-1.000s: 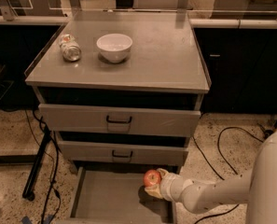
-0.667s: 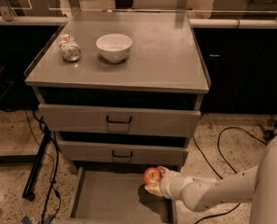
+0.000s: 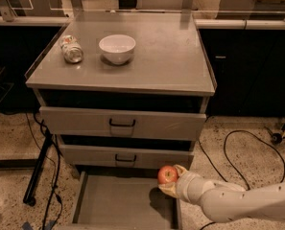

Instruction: Pick apple from bottom drawer and place on counter

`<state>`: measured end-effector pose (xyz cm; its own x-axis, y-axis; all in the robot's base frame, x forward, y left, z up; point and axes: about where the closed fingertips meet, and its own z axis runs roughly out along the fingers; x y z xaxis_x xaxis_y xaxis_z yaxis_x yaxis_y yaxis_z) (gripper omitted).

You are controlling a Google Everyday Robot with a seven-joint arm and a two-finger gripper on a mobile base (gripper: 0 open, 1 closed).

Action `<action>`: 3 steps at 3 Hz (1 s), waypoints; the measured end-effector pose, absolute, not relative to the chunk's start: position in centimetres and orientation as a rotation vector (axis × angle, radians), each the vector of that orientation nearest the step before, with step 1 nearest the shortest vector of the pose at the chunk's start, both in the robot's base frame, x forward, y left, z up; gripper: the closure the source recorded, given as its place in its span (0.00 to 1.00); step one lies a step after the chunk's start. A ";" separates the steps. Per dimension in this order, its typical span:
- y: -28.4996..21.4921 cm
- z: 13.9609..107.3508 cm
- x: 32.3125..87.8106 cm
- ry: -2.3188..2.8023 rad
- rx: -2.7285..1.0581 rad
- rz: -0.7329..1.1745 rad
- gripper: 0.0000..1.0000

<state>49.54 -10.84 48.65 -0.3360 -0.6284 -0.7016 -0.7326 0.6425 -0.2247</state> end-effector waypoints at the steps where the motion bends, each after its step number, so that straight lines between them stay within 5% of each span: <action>1: -11.0 49.7 49.8 2.049 -1.059 0.150 1.00; 3: -9.7 54.9 50.7 1.988 -1.082 0.135 1.00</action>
Offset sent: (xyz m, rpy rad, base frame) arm 0.0138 0.0071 0.0424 -0.0121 -0.0499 0.0124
